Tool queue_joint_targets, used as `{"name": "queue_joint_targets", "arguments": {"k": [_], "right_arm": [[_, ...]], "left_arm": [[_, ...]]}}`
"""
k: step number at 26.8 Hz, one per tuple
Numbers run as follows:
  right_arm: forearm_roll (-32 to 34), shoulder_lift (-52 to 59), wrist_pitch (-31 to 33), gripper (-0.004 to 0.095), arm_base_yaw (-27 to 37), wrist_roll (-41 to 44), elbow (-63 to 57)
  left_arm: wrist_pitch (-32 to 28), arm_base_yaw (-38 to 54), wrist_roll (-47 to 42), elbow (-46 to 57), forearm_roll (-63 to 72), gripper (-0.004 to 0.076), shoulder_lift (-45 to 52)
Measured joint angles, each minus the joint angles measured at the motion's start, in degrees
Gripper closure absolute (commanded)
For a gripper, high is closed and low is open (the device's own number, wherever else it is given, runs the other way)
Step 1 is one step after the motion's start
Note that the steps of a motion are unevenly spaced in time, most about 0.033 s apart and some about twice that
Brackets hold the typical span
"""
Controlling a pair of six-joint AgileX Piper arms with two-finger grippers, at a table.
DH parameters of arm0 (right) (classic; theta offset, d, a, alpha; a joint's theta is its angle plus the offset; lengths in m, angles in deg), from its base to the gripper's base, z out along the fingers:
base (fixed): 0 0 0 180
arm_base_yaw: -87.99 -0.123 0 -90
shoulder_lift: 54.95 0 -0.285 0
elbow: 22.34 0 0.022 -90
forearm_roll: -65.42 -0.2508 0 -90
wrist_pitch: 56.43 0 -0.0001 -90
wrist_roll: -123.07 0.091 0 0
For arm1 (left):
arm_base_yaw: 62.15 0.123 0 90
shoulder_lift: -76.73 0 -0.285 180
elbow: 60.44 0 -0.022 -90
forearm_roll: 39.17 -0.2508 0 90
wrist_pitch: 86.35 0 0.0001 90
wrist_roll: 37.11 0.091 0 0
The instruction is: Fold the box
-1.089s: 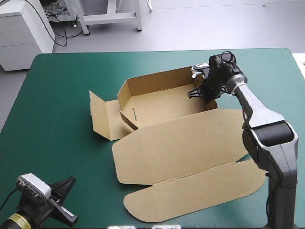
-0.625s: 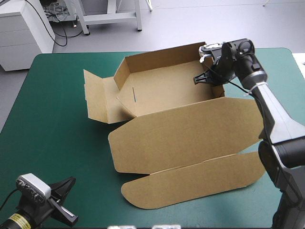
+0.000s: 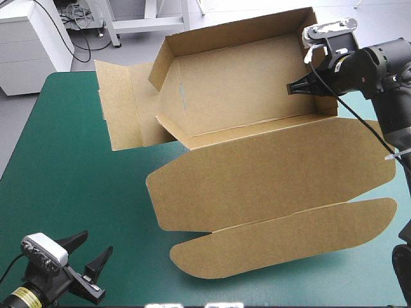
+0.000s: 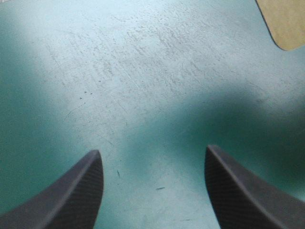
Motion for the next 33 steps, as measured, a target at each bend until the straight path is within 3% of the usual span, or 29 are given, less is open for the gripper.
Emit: {"name": "queue_joint_targets", "arguments": {"k": [7, 13, 22, 33], "right_arm": [[0.0, 0.1, 0.0, 0.0926, 0.0, -0.1, -1.2], [0.0, 0.1, 0.0, 0.0926, 0.0, -0.1, -1.2], [0.0, 0.1, 0.0, 0.0926, 0.0, -0.1, -1.2], [0.0, 0.1, 0.0, 0.0926, 0.0, -0.7, -2.7]], "left_arm": [[-3.8, 0.0, -0.2, 0.0, 3.7, 0.0281, 0.0], [-4.6, 0.0, -6.0, -1.6, -2.3, 0.0281, -3.6], [2.8, 0.0, -16.1, -14.0, -24.4, 0.0281, -18.5], [4.5, 0.0, -17.6, -27.1, -30.1, 0.0282, -33.0]]}}
